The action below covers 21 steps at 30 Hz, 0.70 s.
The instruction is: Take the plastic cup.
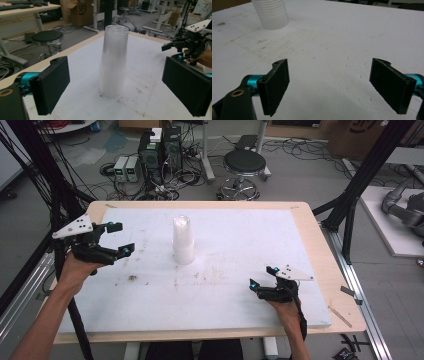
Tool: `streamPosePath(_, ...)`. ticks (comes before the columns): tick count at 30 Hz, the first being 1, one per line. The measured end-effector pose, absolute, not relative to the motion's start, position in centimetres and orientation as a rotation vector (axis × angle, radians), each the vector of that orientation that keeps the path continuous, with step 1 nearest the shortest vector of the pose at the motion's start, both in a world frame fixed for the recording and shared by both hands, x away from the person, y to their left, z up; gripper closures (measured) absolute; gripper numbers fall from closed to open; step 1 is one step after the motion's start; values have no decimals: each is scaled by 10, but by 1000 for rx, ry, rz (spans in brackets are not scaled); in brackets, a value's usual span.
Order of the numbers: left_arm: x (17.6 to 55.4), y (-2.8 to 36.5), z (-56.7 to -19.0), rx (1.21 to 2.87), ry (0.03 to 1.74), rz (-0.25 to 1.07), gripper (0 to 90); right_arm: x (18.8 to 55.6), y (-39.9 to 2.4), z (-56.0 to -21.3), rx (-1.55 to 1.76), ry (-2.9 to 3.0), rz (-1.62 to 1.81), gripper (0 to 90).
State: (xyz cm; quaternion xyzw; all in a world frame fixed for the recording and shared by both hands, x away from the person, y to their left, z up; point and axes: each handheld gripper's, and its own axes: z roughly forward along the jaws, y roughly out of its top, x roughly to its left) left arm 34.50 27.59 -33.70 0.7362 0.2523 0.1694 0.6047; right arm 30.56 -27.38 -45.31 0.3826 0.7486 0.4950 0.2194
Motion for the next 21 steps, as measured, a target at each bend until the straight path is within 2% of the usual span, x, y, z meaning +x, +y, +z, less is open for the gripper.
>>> streamPosePath(21, 411, 223, -307, 1869, 397, 263, 76, 306, -274, -453, 1056, 2070, 1379, 159)
